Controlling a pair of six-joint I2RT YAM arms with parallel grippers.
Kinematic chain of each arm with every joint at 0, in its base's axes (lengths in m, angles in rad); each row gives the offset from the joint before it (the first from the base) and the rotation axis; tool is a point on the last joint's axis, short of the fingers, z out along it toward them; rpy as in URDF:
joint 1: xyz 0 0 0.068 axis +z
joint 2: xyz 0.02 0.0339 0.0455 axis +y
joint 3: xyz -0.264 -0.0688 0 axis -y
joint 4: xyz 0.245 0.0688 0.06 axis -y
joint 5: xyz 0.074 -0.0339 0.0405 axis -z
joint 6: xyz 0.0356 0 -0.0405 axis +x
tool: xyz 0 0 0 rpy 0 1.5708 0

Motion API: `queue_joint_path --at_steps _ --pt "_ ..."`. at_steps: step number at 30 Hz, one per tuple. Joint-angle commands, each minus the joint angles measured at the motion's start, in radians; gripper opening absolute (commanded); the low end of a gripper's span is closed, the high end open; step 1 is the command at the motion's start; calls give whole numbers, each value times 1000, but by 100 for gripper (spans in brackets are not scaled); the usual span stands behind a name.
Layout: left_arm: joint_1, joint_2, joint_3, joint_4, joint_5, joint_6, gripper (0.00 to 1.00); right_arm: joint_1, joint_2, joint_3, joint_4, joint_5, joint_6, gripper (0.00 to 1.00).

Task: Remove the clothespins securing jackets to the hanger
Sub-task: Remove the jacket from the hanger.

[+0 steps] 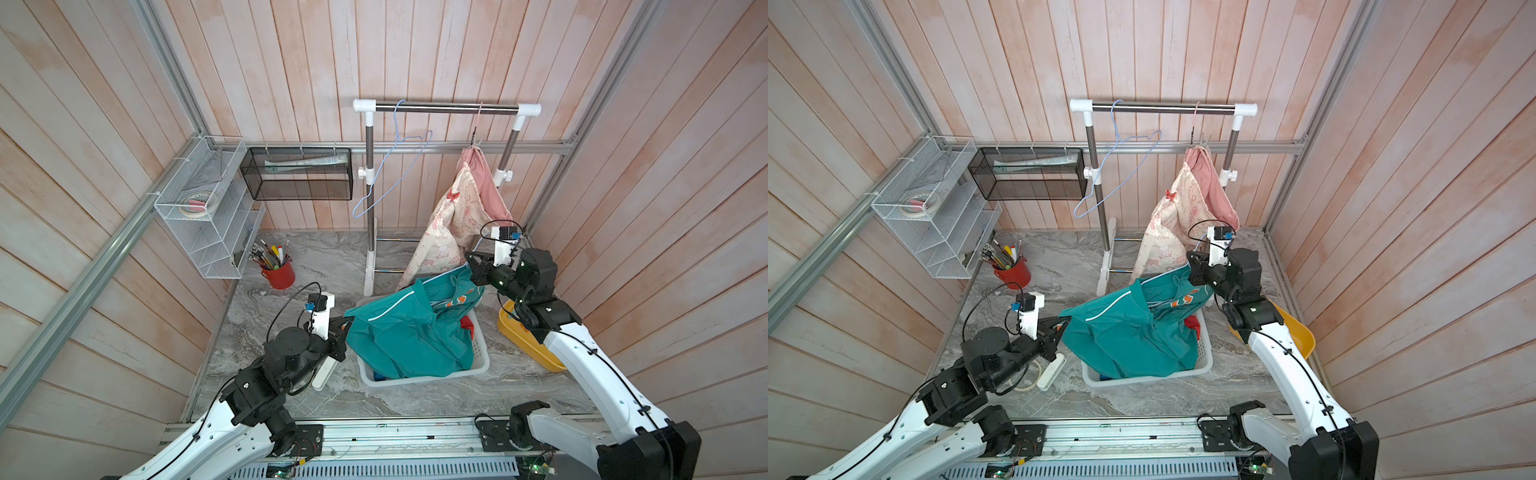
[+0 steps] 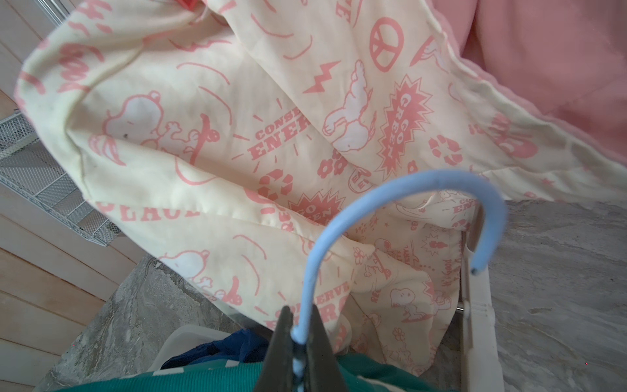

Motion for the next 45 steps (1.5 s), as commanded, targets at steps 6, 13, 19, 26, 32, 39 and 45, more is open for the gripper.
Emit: queue_joint_path --at_steps 6,13,19,26,32,39,45 --pt "12 -128 -55 121 -292 -121 0 -171 29 -1 -90 187 17 0" --pt "12 -138 -88 129 -315 -150 0 -202 30 -2 -88 207 43 0" --pt "12 16 -57 166 -131 -42 0 -180 1 -2 -68 118 74 0" --pt "-4 281 27 202 65 40 6 -72 -37 9 -79 120 117 0" --pt "-42 483 77 214 129 78 9 -1 -44 10 -74 128 159 0" --pt "-43 558 120 138 149 81 53 47 -23 5 -54 130 169 0" --pt "-45 383 193 -24 247 207 92 52 -9 10 -45 122 169 0"
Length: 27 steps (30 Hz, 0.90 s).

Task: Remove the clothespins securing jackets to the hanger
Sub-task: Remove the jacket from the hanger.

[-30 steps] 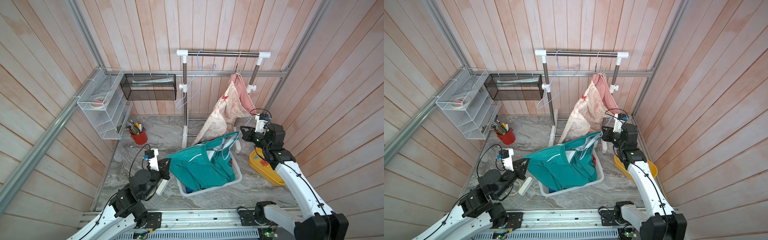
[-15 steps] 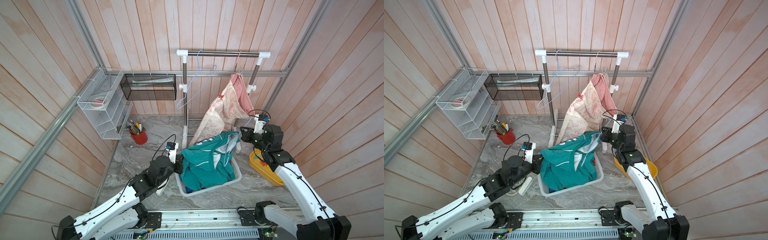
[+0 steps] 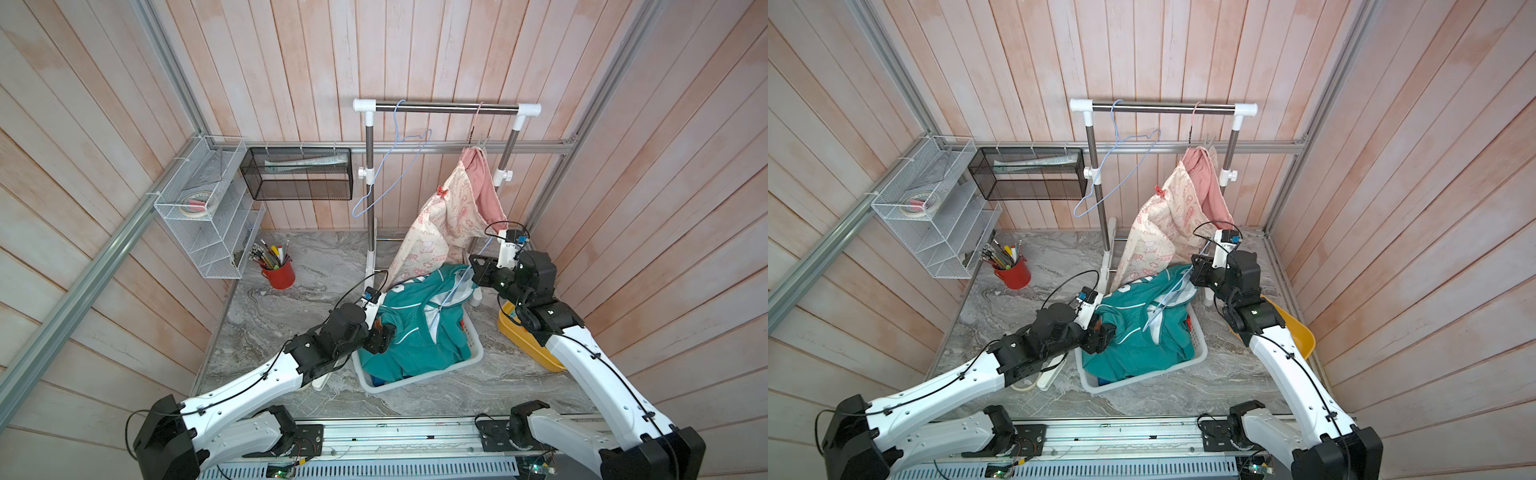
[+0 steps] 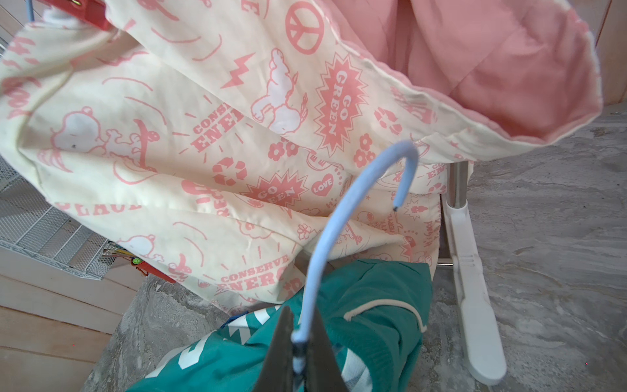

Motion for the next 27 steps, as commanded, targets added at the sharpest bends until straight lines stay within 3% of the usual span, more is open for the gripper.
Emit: queue_joint_path --at_steps 1,10,16,27 --pt "-5 -97 81 -112 99 93 96 10 11 11 20 3 13 0" --pt "-44 -152 180 -224 226 155 100 30 32 19 37 10 22 0" --pt "-91 -51 233 -133 182 150 100 66 44 34 29 47 15 0" --pt "-125 155 378 -128 170 112 77 84 44 29 34 72 13 0"
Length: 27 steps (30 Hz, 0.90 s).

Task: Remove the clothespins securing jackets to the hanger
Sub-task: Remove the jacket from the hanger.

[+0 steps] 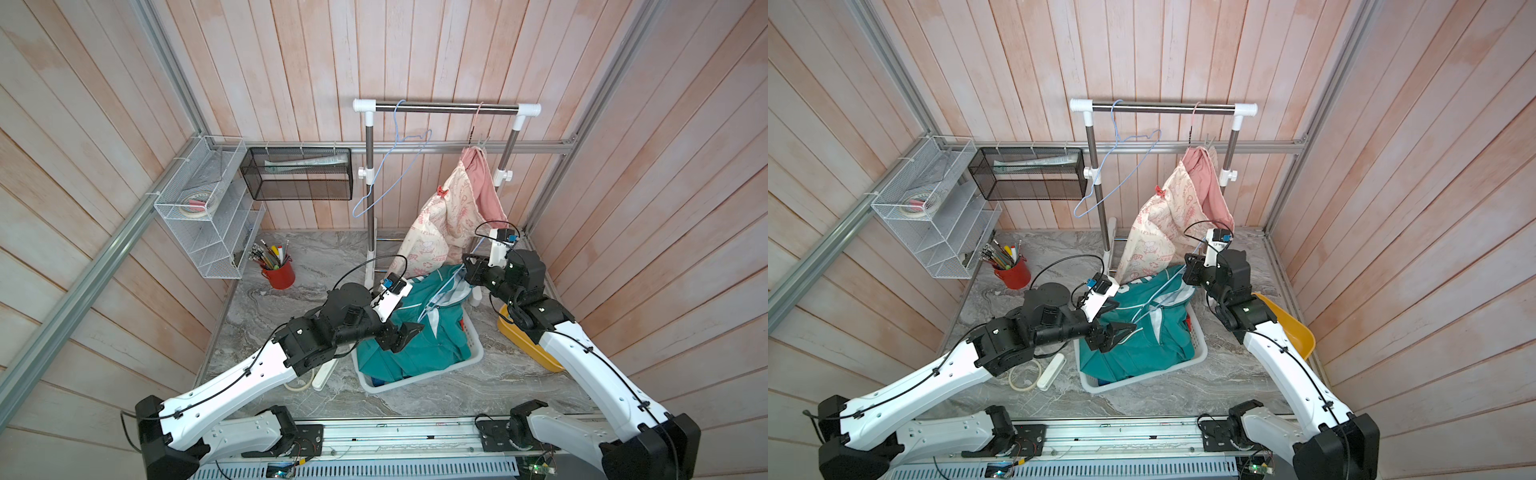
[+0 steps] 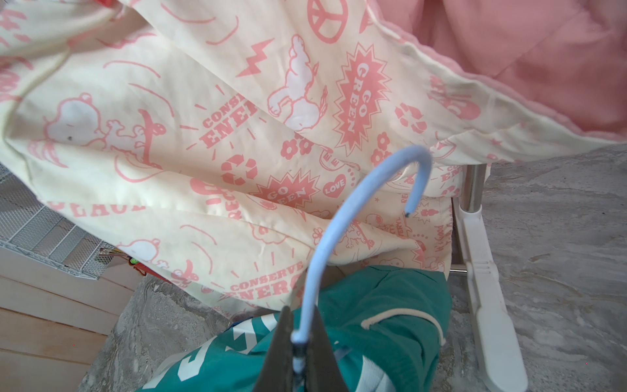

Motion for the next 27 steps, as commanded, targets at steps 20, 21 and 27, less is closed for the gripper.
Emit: queue_joint_path --at_steps 20,21,27 --pt "-20 78 66 -69 -133 -63 0 43 -51 22 -25 15 -36 41" --pt "-18 61 54 -66 -131 -68 0 44 -63 29 -34 19 -45 53" --pt "-6 -37 -4 -78 -117 -106 0 43 -171 147 -148 98 -49 86"
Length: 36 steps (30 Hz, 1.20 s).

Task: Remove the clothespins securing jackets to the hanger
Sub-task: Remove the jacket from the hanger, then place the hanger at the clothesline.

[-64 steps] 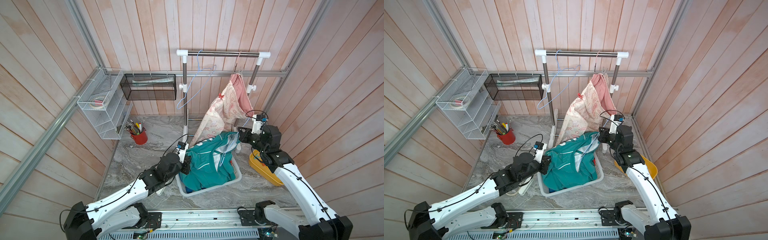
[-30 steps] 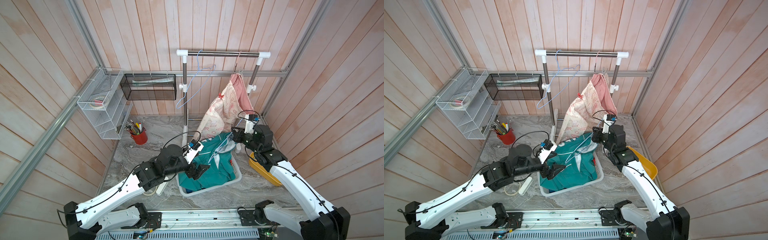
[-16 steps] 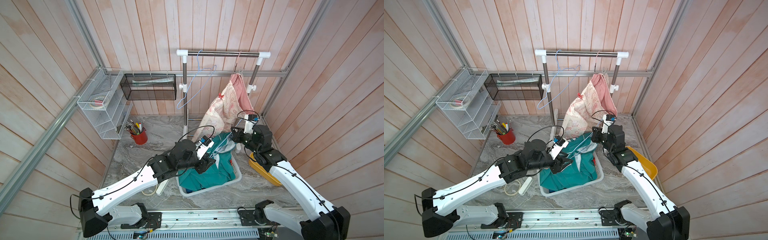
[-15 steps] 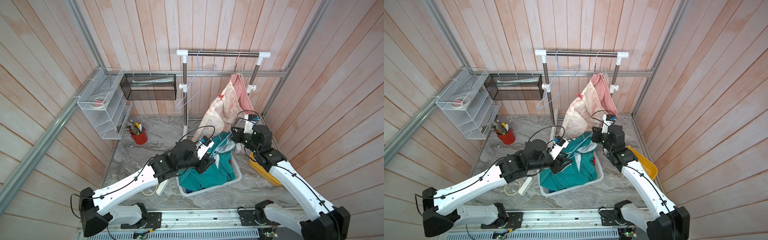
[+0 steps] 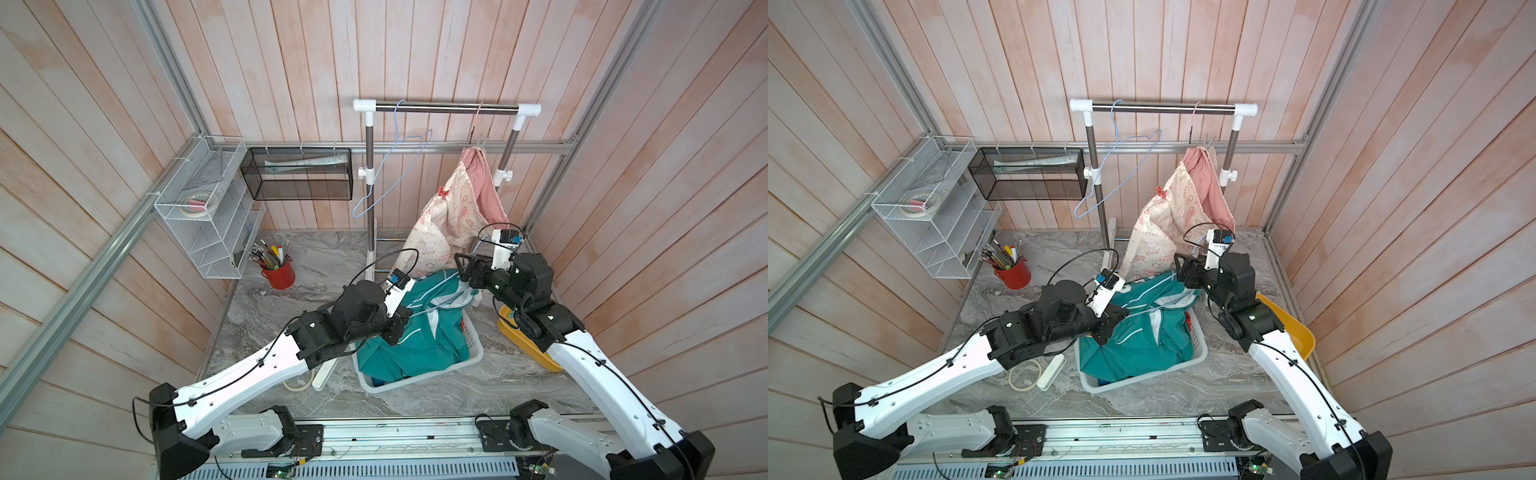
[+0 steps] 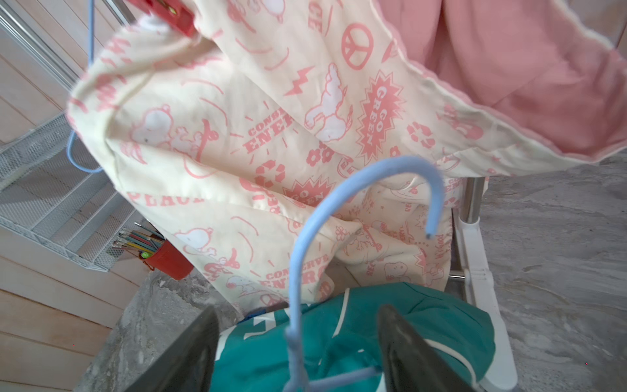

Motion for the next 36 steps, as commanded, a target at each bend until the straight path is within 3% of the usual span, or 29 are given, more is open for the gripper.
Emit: queue_joint_path --at_steps 1,9,16,27,36 --pt "34 -64 -36 7 13 -31 0 2 -78 110 -71 70 -11 90" --pt "81 -214 -39 -27 80 -53 0 1 -115 250 -182 233 2 96" --pt "85 -340 77 -112 54 -18 0 -11 -141 165 -148 321 55 96" --pt "85 -416 274 -200 -19 57 0 -83 -130 71 -109 243 119 97" --pt "85 -381 332 -188 -290 106 0 -115 -104 -20 -71 171 151 96"
